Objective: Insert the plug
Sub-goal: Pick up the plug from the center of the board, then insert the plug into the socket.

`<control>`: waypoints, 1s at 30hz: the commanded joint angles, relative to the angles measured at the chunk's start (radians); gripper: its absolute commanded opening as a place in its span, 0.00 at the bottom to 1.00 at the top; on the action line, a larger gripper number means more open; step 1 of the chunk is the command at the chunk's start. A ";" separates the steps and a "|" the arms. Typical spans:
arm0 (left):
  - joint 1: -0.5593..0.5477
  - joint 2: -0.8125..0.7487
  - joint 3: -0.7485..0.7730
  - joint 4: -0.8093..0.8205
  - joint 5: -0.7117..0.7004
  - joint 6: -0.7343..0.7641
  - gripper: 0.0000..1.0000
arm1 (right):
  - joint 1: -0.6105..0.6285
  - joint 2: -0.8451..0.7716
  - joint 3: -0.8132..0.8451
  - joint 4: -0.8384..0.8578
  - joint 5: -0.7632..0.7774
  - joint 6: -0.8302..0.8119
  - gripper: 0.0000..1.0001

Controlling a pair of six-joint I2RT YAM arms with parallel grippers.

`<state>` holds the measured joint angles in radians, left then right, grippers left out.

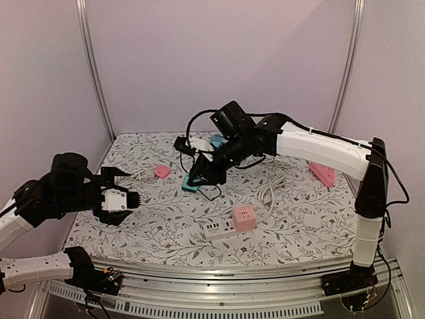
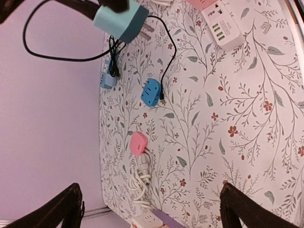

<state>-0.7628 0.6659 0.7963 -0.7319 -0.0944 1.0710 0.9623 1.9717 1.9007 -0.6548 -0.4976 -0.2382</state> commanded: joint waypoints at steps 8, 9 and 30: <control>0.074 -0.080 -0.171 -0.025 0.047 -0.304 0.99 | 0.022 0.084 -0.068 -0.329 0.192 -0.663 0.00; 0.078 -0.087 -0.184 -0.014 0.047 -0.305 0.99 | 0.023 0.079 -0.098 -0.331 0.205 -0.677 0.00; 0.062 -0.033 -0.158 0.073 0.317 -0.482 0.91 | 0.066 -0.016 -0.325 -0.167 0.320 -0.575 0.00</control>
<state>-0.6956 0.6044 0.5827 -0.7074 0.0811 0.6792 1.0210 1.9999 1.6085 -0.8371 -0.2077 -0.8406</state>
